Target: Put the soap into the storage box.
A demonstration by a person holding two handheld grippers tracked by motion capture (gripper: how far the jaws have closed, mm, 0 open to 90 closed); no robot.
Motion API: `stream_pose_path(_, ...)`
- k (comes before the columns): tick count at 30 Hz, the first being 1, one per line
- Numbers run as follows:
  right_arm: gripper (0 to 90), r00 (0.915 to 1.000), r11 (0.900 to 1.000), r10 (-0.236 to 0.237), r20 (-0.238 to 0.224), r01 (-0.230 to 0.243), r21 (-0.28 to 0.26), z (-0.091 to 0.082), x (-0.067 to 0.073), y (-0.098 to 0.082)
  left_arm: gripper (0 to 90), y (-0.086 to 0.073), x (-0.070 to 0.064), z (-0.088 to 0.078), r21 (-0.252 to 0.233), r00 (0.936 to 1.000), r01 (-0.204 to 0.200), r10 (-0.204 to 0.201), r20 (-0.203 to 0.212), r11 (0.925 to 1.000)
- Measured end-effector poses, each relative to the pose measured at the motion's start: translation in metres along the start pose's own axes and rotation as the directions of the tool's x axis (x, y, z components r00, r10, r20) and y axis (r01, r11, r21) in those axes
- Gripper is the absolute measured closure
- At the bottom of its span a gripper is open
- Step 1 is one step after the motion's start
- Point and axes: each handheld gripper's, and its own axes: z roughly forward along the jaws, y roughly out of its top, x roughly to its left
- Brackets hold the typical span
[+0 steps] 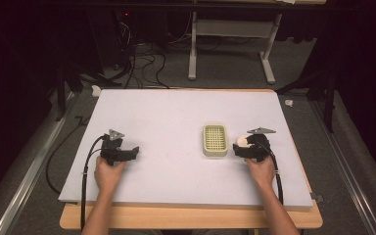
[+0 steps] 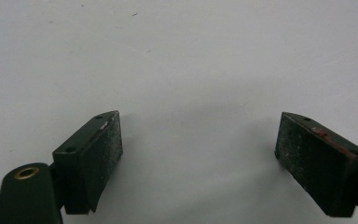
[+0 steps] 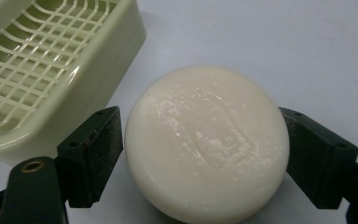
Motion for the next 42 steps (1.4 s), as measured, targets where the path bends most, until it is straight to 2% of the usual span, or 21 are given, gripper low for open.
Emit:
stream_pose_path(6, 24.0, 0.9999, 1.0, -0.011, 0.007, 0.011, 0.003, 0.002, -0.001, -0.001, 15.3, 0.0, 0.0, 0.0, 0.0, 1.0, 0.0, 0.0, 0.0, 1.0)
stream_pose_path(20, 24.8, 0.9998, 1.0, -0.012, 0.016, 0.012, 0.0, 0.001, 0.001, -0.001, 15.3, 0.0, 0.0, 0.0, 0.0, 1.0, 0.0, 0.0, 0.001, 1.0)
stream_pose_path(25, 24.9, 0.9998, 1.0, -0.017, 0.007, 0.017, 0.002, -0.001, 0.0, -0.002, 15.3, 0.0, 0.0, 0.0, 0.0, 1.0, 0.0, 0.0, 0.001, 1.0)
stream_pose_path(33, 24.9, 0.9998, 0.999, -0.01, -0.018, 0.01, -0.036, -0.009, 0.0, -0.001, 15.3, 0.0, 0.0, 0.0, 0.0, 1.0, 0.0, 0.0, 0.001, 1.0)
stream_pose_path(36, 24.9, 0.999, 0.998, -0.012, -0.043, 0.01, -0.056, -0.013, 0.0, 0.0, 15.3, 0.0, 0.0, 0.0, 0.0, 1.0, 0.0, 0.0, 0.0, 1.0)
stream_pose_path(42, 25.0, 0.9979, 0.998, -0.022, -0.06, 0.018, -0.065, -0.018, 0.003, 0.003, 15.3, 0.0, 0.0, 0.0, 0.0, 1.0, 0.0, 0.0, 0.001, 1.0)
